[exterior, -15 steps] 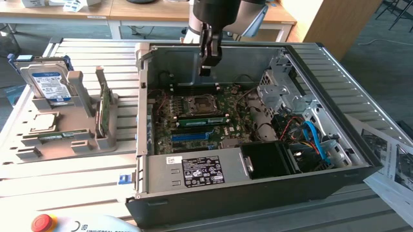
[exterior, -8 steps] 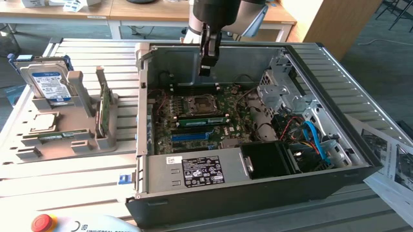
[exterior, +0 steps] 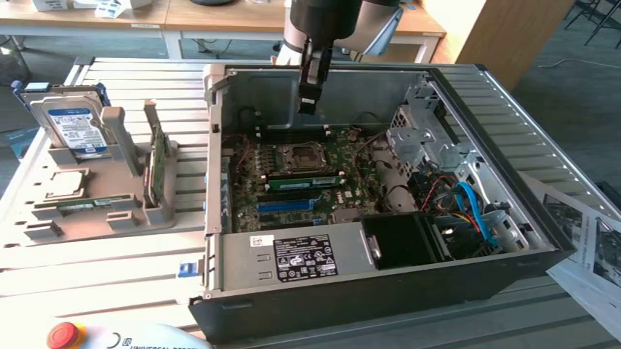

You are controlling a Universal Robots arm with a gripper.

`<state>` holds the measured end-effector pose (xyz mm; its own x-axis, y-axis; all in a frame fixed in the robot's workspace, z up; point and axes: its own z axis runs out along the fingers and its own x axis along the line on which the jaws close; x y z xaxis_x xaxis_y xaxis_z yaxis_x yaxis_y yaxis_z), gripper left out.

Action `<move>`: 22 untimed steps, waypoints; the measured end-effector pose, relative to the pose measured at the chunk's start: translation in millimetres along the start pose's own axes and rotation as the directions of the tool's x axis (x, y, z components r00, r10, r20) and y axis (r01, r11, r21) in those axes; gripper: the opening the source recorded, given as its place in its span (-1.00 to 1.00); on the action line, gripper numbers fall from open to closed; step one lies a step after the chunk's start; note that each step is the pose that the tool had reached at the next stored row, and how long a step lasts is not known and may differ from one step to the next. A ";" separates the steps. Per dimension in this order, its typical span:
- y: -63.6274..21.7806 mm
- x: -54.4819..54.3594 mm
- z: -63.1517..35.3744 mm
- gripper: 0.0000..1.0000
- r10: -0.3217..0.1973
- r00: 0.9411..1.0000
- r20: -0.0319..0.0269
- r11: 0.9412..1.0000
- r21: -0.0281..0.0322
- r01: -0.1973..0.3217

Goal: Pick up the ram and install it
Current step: 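Press down the ram until it locks into place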

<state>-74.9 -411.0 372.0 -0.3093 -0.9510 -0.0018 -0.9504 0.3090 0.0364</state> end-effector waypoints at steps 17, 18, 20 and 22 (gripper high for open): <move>0.0 0.0 0.5 -0.79 0.225 0.974 0.008 0.974 -0.001 -0.225; -0.1 0.0 0.5 -0.79 0.238 0.971 0.009 0.971 -0.001 -0.238; -0.1 0.0 0.5 -0.79 0.266 0.964 0.010 0.964 -0.001 -0.266; -0.1 0.0 0.5 -0.79 0.292 0.956 0.011 0.956 -0.001 -0.292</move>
<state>-74.9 -411.0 371.5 -0.5734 -0.8192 -0.0018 -0.8187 0.5730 0.0365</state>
